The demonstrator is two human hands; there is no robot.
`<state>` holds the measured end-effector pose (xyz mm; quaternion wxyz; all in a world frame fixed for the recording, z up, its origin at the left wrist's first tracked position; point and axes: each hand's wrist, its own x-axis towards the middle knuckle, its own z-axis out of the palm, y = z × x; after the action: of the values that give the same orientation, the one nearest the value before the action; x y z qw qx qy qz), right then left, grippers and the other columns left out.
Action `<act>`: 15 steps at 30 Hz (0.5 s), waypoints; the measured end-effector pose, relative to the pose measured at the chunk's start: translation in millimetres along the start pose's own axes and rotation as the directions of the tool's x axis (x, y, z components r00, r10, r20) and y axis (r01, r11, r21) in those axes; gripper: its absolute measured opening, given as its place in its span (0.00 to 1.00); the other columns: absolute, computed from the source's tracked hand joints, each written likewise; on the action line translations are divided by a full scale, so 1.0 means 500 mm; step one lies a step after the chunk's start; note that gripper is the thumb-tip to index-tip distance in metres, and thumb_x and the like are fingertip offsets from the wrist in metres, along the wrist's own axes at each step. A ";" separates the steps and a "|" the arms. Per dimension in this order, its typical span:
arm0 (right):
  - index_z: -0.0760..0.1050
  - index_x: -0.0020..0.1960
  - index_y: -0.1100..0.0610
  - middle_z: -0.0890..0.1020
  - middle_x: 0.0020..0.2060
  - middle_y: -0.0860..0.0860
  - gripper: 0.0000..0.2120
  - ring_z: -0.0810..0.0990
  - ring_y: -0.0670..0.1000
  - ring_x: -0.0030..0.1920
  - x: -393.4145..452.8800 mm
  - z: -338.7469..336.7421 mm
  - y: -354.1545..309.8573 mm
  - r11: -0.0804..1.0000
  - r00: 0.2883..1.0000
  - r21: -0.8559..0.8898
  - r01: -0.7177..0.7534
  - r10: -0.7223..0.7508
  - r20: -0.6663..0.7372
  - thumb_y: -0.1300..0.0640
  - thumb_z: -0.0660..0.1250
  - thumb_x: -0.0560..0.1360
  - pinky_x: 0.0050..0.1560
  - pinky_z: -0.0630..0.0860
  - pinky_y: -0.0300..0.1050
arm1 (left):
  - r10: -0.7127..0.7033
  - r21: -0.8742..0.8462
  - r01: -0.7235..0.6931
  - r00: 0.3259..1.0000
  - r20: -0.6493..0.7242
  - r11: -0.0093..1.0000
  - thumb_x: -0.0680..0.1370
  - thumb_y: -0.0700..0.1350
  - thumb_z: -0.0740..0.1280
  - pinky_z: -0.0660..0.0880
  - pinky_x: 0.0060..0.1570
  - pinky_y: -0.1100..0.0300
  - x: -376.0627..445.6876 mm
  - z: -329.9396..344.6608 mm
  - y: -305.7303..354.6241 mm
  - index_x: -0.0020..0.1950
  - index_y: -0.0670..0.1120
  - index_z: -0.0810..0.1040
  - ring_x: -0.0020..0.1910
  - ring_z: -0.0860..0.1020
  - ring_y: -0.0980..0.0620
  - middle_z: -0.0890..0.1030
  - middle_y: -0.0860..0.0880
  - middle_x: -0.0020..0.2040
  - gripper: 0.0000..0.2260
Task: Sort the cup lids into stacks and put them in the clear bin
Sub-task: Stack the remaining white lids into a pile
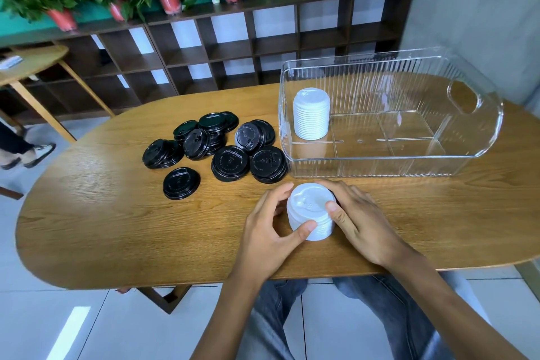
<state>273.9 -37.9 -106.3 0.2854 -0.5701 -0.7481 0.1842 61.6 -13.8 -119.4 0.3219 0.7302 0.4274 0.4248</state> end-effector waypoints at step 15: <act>0.53 0.77 0.37 0.64 0.71 0.32 0.41 0.62 0.37 0.71 0.002 -0.010 -0.003 0.997 0.997 0.046 -0.066 0.064 0.033 0.25 0.61 0.69 0.70 0.58 0.43 | -0.099 0.447 0.130 0.991 -0.094 0.885 0.84 0.46 0.66 0.72 0.65 0.48 0.059 -0.057 -0.035 0.64 0.46 0.80 0.63 0.77 0.50 0.81 0.51 0.62 0.11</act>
<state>276.0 -37.6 -101.4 0.2807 -0.5843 -0.7290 0.2197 38.1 23.2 -111.7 0.1530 0.7436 0.5675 0.3187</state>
